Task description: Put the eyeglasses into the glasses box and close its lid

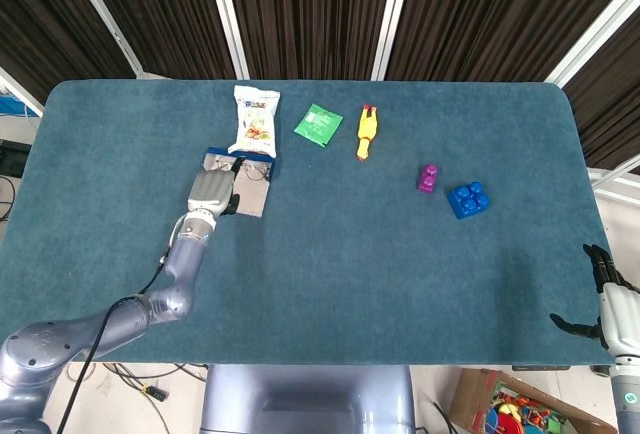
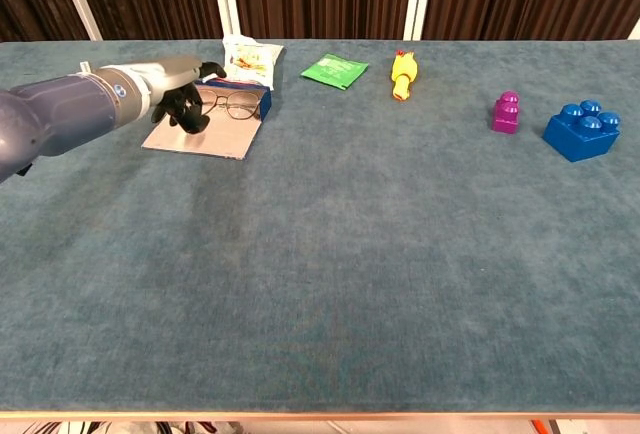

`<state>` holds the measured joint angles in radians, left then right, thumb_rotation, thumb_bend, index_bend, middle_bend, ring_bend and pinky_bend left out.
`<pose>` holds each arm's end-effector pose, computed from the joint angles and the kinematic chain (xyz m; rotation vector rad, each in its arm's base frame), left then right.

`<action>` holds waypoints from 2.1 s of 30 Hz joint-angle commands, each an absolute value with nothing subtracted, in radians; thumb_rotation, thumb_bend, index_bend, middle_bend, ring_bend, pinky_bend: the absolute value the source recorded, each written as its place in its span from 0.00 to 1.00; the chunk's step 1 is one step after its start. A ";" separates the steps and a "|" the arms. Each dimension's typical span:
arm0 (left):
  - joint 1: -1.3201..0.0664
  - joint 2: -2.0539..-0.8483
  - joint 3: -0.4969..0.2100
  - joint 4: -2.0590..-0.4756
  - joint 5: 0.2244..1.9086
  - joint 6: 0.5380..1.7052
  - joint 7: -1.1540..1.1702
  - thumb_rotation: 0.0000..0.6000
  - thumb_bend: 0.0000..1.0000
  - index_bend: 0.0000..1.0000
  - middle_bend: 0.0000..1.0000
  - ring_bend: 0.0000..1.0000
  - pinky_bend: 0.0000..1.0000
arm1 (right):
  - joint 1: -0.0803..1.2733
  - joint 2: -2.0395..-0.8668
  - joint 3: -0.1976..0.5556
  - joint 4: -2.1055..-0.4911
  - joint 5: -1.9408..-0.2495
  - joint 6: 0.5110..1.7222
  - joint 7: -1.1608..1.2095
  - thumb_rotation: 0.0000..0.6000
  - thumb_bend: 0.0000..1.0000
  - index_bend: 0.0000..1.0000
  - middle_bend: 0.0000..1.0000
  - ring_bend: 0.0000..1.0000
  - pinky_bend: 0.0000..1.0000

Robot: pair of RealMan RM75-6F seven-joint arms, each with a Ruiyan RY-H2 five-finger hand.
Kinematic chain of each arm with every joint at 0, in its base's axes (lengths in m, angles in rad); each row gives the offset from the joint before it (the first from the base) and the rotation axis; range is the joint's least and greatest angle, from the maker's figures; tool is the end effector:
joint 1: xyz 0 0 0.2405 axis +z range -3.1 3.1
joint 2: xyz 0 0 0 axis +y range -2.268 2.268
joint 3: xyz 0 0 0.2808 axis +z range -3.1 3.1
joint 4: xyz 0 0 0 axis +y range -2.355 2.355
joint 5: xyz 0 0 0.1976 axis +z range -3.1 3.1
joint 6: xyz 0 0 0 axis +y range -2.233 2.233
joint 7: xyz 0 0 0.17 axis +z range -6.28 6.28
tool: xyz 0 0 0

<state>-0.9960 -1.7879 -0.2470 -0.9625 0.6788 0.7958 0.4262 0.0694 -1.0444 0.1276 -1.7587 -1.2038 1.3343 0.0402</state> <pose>-0.1608 0.4768 -0.0523 -1.6639 -1.0443 -0.7233 -0.3531 -0.2091 0.1960 1.1262 -1.1848 0.8168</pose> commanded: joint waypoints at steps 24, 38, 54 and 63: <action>-0.889 -1.793 -0.125 -0.855 1.077 0.871 0.273 1.00 0.18 0.18 0.26 0.15 0.21 | 0.070 -1.040 0.129 -1.762 -1.199 1.328 0.051 1.00 0.16 0.00 0.07 0.19 0.26; -0.898 -1.844 -0.157 -0.772 1.098 0.809 0.256 1.00 0.18 0.17 0.20 0.13 0.18 | 0.069 -1.042 0.132 -1.761 -1.197 1.333 0.049 1.00 0.16 0.00 0.07 0.19 0.26; -0.921 -1.905 -0.173 -0.673 1.134 0.784 0.266 1.00 0.27 0.19 0.20 0.13 0.18 | 0.070 -1.040 0.133 -1.764 -1.195 1.331 0.050 1.00 0.16 0.00 0.08 0.19 0.26; -0.929 -1.938 -0.176 -0.621 1.161 0.794 0.260 1.00 0.28 0.22 0.18 0.13 0.18 | 0.070 -1.038 0.136 -1.769 -1.183 1.327 0.048 1.00 0.17 0.00 0.08 0.19 0.26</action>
<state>-0.9274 -1.9348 -0.1761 -0.6249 1.1574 0.7914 0.2609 0.0703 -1.0381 0.1354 -1.7688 -1.1830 1.3273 0.0485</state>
